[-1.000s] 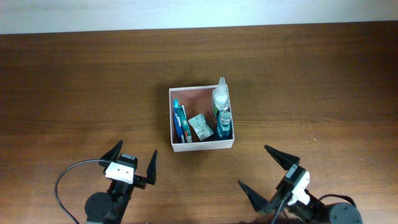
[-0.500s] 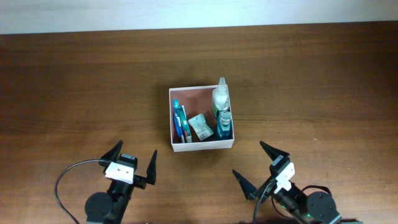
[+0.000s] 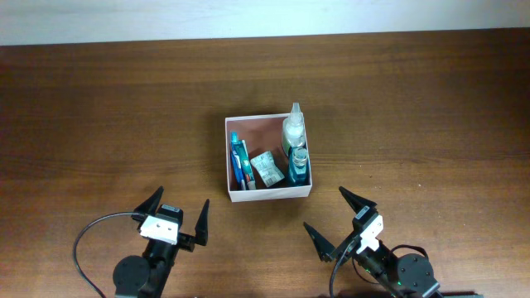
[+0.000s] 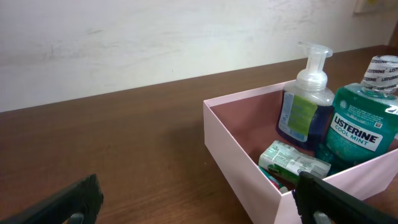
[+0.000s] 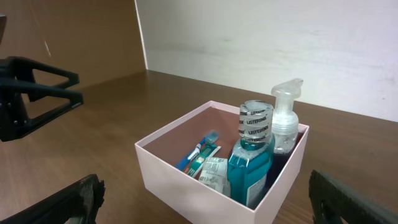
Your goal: Pack container
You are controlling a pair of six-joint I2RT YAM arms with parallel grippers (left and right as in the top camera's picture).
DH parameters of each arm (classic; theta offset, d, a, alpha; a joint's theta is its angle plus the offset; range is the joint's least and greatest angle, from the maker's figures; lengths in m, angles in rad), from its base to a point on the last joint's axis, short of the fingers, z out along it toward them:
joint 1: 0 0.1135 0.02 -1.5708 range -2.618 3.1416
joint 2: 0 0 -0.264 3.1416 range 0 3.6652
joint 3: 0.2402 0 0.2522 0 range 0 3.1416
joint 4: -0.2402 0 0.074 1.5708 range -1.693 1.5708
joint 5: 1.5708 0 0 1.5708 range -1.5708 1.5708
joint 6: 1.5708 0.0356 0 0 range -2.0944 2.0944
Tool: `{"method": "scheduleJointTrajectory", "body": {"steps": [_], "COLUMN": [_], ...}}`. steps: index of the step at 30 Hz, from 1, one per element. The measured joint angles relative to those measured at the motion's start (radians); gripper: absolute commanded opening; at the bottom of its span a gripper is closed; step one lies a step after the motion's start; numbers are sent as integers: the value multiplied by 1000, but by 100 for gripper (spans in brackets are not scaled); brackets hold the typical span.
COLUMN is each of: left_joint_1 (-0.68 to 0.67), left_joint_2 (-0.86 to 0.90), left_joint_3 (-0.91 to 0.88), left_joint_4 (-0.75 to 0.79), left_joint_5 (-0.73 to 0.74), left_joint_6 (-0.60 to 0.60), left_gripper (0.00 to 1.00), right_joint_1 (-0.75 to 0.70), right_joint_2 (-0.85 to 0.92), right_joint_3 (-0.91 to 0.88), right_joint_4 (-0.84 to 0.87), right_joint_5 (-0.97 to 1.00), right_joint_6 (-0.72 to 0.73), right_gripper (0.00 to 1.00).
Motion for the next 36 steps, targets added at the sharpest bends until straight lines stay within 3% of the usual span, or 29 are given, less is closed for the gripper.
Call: {"method": "scheduleJointTrajectory", "body": {"steps": [8,29,33,36], "left_joint_1": [0,0,0,0], "left_joint_2": [0,0,0,0], "left_joint_3": [0,0,0,0], "left_joint_4": [0,0,0,0], "left_joint_5": [0,0,0,0], "left_joint_6": [0,0,0,0], "left_gripper": [100,99,100,99], "right_joint_1": [0,0,-86,-254], "right_joint_2": [2,2,2,2], "right_joint_3": [0,0,0,0], "right_joint_4": [-79,-80,-80,-81], "right_joint_5": [120,137,137,142], "right_joint_6": [0,1,0,0], "right_gripper": [98,98,98,98]}}
